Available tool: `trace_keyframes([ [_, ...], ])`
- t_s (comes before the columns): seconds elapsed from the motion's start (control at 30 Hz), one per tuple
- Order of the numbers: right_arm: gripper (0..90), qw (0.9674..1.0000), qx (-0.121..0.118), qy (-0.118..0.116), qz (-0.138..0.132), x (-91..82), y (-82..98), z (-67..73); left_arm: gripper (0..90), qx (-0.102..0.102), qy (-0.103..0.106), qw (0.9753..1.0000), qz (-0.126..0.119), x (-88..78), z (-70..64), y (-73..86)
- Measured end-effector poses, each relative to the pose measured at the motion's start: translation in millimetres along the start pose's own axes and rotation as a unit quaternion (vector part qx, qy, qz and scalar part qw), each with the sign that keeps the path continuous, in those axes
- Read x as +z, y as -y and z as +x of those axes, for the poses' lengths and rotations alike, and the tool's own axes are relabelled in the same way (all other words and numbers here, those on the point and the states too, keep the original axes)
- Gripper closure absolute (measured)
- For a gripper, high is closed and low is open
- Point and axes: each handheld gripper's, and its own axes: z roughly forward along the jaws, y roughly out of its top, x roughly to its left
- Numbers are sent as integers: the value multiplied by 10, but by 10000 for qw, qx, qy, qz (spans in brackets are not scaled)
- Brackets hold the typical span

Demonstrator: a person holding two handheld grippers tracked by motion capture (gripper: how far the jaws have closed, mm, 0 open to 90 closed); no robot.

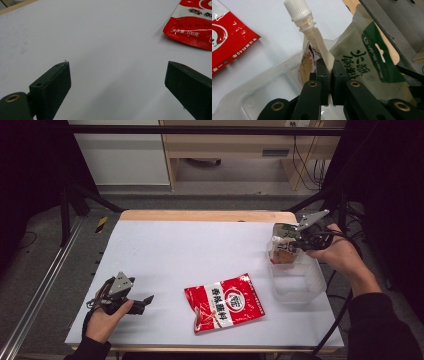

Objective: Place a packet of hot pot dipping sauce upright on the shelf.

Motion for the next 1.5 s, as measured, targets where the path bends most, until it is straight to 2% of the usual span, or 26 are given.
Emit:
trace_keyframes([
  [0.4,864,9999,147,-62,31,111,74,12,67,22,24,10000,14,6,-4,-2],
  [0.7,834,9995,308,-61,32,96,129,0,67,26,25,10000,36,14,-8,0],
  [0.77,798,9993,357,-94,14,88,133,7,68,33,40,10000,37,20,-15,0],
  [0.9,639,9989,471,-51,-28,40,142,20,67,69,53,9999,85,32,-19,1],
  [0.97,529,9980,608,27,-184,-25,137,37,67,73,59,9999,94,40,-23,2],
  [1.03,455,9973,605,167,-388,-132,129,68,67,68,78,9999,95,50,-32,-1],
  [1.13,322,9949,638,463,-626,-303,100,160,66,77,110,9999,71,58,-53,-13],
  [1.27,216,9917,631,750,-834,-524,45,363,65,131,188,9997,42,66,-94,-40],
  [1.37,170,9904,474,838,-996,-631,8,593,65,185,238,9995,41,80,-131,-63],
  [1.5,124,9896,328,733,-1197,-675,4,898,65,244,299,9992,49,110,-192,-84],
])
